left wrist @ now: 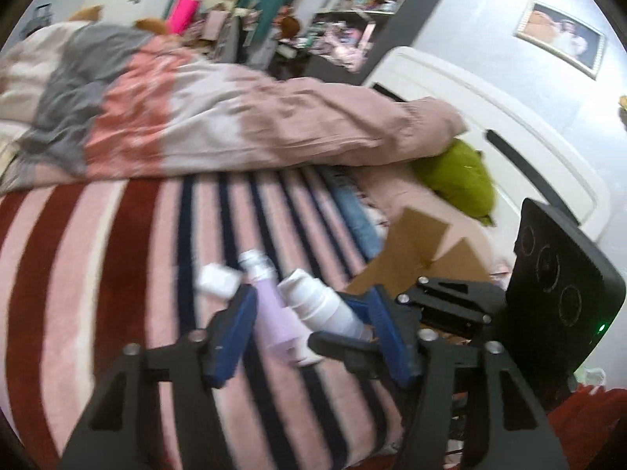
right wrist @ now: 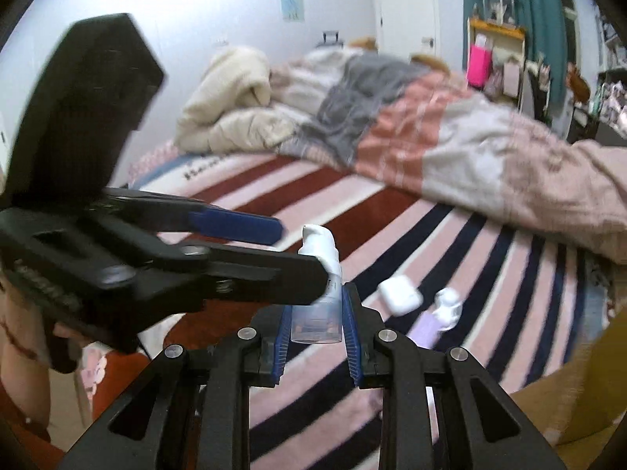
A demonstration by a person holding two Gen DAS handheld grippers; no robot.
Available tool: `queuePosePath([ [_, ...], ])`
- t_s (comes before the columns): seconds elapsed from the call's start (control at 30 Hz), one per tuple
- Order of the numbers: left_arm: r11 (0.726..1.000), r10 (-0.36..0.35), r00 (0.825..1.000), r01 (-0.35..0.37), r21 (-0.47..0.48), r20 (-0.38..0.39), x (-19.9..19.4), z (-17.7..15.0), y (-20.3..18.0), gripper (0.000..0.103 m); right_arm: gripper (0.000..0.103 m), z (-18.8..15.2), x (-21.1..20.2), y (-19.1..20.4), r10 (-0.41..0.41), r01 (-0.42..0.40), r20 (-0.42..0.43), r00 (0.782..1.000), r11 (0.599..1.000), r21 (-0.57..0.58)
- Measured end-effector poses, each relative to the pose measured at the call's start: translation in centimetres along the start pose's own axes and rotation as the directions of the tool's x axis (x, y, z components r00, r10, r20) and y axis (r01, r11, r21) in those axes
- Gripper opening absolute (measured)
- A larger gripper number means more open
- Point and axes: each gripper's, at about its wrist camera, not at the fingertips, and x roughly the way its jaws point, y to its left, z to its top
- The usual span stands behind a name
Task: Organize rigid objects
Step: 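Carry the pump bottle into the box and release it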
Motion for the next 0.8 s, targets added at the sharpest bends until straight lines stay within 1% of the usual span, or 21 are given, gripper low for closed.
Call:
queuePosePath([
  [0.07, 0.999, -0.029, 1.0, 0.029, 0.035, -0.007, 1.0, 0.8, -1.9, 0.041, 0.02, -0.2, -1.7, -1.0, -0.019, 0.019, 0.028, 0.999, 1.0, 0.005],
  [0.1, 0.998, -0.035, 0.999, 0.035, 0.054, -0.014, 1.7, 1.2, -3.0, 0.039, 0.02, -0.4, -2.8, -1.7, -0.028, 0.028, 0.043, 0.999, 0.999, 0.016],
  [0.13, 0.997, -0.035, 0.999, 0.037, 0.068, -0.021, 2.5, 1.7, -4.1, 0.034, 0.02, -0.5, -3.4, -2.3, -0.034, 0.033, 0.052, 0.998, 0.999, 0.023],
  [0.23, 0.993, -0.072, 0.996, 0.075, 0.089, -0.044, 4.6, 2.6, -6.1, 0.033, 0.02, -1.3, -5.8, -4.5, -0.079, 0.075, 0.078, 0.994, 0.996, 0.054],
  [0.33, 0.987, -0.087, 0.992, 0.097, 0.125, -0.087, 7.1, 3.2, -8.6, 0.033, 0.02, -2.4, -7.6, -6.9, -0.114, 0.106, 0.085, 0.99, 0.991, 0.087],
  [0.4, 0.983, -0.093, 0.988, 0.111, 0.149, -0.123, 9.1, 3.4, -10.3, 0.033, 0.02, -3.3, -8.6, -8.4, -0.145, 0.137, 0.07, 0.987, 0.985, 0.106],
  [0.53, 0.976, -0.097, 0.979, 0.129, 0.173, -0.182, 11.9, 3.3, -12.5, 0.033, 0.02, -4.9, -9.9, -10.8, -0.2, 0.193, 0.033, 0.979, 0.971, 0.139],
  [0.67, 0.971, -0.066, 0.971, 0.116, 0.208, -0.231, 14.2, 2.7, -14.3, 0.033, 0.02, -6.4, -10.5, -12.7, -0.224, 0.226, -0.026, 0.974, 0.96, 0.165],
  [0.7, 0.97, -0.061, 0.969, 0.114, 0.213, -0.24, 14.5, 2.6, -14.5, 0.034, 0.02, -6.7, -10.5, -13.0, -0.23, 0.232, -0.037, 0.973, 0.958, 0.17],
  [0.73, 0.97, -0.051, 0.967, 0.107, 0.219, -0.249, 14.9, 2.5, -14.7, 0.04, 0.02, -7.0, -10.6, -13.2, -0.238, 0.242, -0.046, 0.97, 0.954, 0.174],
  [0.77, 0.97, -0.04, 0.967, 0.098, 0.222, -0.252, 15.0, 2.4, -14.7, 0.057, 0.02, -7.3, -10.7, -13.4, -0.244, 0.25, -0.054, 0.968, 0.952, 0.177],
  [0.8, 0.971, -0.017, 0.968, 0.076, 0.227, -0.25, 15.0, 2.4, -14.7, 0.063, 0.02, -7.6, -10.8, -13.4, -0.247, 0.254, -0.061, 0.967, 0.95, 0.179],
])
